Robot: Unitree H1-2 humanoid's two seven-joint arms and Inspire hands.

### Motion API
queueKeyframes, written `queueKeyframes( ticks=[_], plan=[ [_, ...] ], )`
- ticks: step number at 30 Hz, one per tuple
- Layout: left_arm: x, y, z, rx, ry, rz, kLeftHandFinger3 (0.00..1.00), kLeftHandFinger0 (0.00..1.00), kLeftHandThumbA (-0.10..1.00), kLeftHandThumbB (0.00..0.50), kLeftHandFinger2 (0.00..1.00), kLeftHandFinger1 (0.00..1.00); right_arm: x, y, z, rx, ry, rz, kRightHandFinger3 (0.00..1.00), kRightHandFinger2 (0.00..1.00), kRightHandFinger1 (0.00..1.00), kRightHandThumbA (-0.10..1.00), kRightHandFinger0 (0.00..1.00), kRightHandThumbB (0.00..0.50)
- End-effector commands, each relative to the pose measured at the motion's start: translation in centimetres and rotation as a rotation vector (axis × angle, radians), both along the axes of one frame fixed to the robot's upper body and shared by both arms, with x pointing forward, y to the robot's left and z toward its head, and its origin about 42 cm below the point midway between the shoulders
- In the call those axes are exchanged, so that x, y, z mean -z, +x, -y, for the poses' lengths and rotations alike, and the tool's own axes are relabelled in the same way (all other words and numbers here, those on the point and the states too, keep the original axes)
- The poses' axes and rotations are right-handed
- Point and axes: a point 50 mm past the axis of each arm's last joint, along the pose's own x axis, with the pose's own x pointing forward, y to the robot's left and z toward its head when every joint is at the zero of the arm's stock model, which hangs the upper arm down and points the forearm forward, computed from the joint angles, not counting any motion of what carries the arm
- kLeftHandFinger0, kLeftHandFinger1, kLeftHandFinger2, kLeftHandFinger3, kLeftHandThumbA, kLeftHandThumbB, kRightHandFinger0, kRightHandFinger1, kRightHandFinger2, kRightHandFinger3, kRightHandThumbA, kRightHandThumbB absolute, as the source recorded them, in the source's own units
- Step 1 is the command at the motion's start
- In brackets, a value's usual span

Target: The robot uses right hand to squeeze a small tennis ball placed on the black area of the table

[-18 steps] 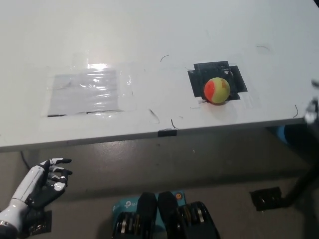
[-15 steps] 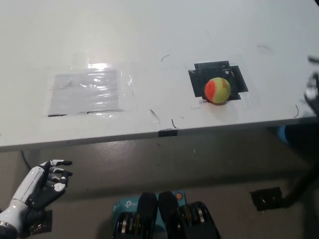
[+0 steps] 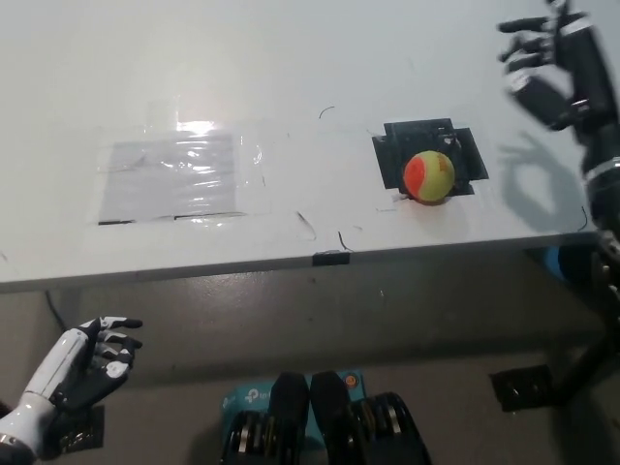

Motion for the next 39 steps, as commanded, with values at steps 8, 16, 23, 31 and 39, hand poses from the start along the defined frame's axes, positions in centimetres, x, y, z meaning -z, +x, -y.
queueKeyframes(
  ticks=[8, 16, 23, 31, 39],
  plan=[
    [-1.3, 0.4, -0.2, 0.025, 0.030, 0.047, 0.70, 0.35, 0.45, 0.074, 0.59, 0.47, 0.0, 2.9, -2.6, -0.008, -0.415, -0.183, 1.00, 1.00, 1.00, 0.62, 1.00, 0.500],
    [-1.3, 0.2, -0.1, 0.029, 0.027, 0.040, 0.69, 0.36, 0.44, 0.080, 0.59, 0.46, 3.1, 4.6, -3.8, 0.037, -0.495, -0.225, 1.00, 1.00, 1.00, 0.70, 1.00, 0.500],
    [-1.8, 0.7, 0.2, 0.035, 0.028, 0.046, 0.68, 0.36, 0.41, 0.058, 0.59, 0.48, 7.2, 5.5, -5.6, 0.032, -0.523, -0.324, 1.00, 1.00, 1.00, 0.63, 1.00, 0.500],
    [-1.8, 1.0, 0.2, 0.041, 0.020, 0.046, 0.71, 0.39, 0.41, 0.065, 0.61, 0.49, 10.9, 4.9, -7.8, -0.003, -0.515, -0.391, 1.00, 1.00, 1.00, 0.55, 1.00, 0.459],
    [-2.5, 1.8, 0.6, 0.056, 0.034, 0.085, 0.68, 0.34, 0.44, 0.053, 0.57, 0.46, 10.8, 5.4, -8.4, -0.088, -0.444, -0.314, 1.00, 1.00, 1.00, 0.28, 1.00, 0.273]
  ],
)
